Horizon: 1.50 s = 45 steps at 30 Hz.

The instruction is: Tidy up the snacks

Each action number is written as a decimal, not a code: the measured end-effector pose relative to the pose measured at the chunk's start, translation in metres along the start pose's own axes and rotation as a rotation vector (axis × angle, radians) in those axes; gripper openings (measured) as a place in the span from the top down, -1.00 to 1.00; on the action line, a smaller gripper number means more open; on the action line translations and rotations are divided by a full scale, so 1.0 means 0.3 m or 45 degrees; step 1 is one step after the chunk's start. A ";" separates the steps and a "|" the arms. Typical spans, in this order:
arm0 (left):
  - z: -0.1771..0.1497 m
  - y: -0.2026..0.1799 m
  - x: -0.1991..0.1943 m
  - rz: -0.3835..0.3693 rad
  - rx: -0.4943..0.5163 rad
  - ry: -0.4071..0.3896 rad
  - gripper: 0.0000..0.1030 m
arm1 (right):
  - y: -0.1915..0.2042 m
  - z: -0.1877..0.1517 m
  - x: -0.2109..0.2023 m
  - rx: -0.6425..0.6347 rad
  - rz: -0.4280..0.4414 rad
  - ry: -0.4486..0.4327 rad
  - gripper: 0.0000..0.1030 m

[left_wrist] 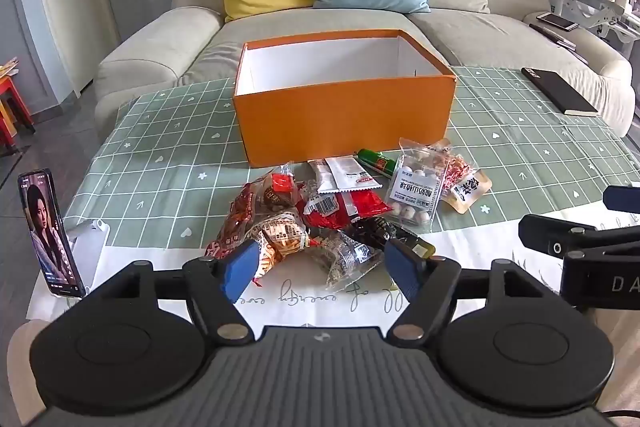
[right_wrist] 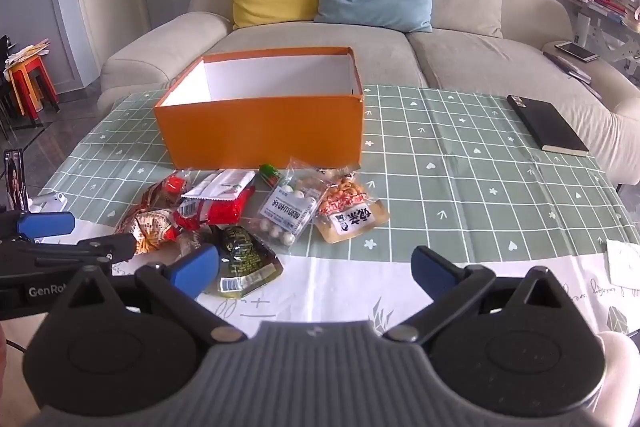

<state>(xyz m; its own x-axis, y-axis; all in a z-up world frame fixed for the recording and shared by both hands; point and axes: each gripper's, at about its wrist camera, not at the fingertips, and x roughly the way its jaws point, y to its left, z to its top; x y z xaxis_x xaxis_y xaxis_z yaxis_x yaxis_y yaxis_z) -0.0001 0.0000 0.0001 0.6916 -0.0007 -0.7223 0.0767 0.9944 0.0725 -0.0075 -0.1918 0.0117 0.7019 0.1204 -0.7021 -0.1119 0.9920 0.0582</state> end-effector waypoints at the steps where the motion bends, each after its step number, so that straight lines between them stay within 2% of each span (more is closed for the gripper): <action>1: 0.000 0.000 0.000 0.000 0.000 -0.002 -0.64 | -0.001 0.003 0.002 -0.001 -0.002 0.001 -0.93; 9: -0.002 -0.013 0.003 -0.017 0.012 0.001 -0.65 | -0.006 -0.007 -0.005 0.002 -0.008 -0.007 -0.93; 18: -0.012 -0.044 0.008 -0.013 0.043 0.019 -0.67 | -0.024 -0.001 0.019 0.056 -0.003 0.037 -0.93; 45: -0.010 -0.022 0.005 -0.013 0.017 0.014 -0.67 | -0.022 -0.003 0.027 0.065 0.005 0.066 -0.93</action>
<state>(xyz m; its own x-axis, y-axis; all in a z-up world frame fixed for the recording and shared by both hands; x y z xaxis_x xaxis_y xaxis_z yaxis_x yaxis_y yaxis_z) -0.0017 -0.0062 -0.0035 0.6828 -0.0094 -0.7306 0.0933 0.9929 0.0744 -0.0018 -0.1975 0.0050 0.6638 0.1234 -0.7376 -0.0777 0.9923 0.0962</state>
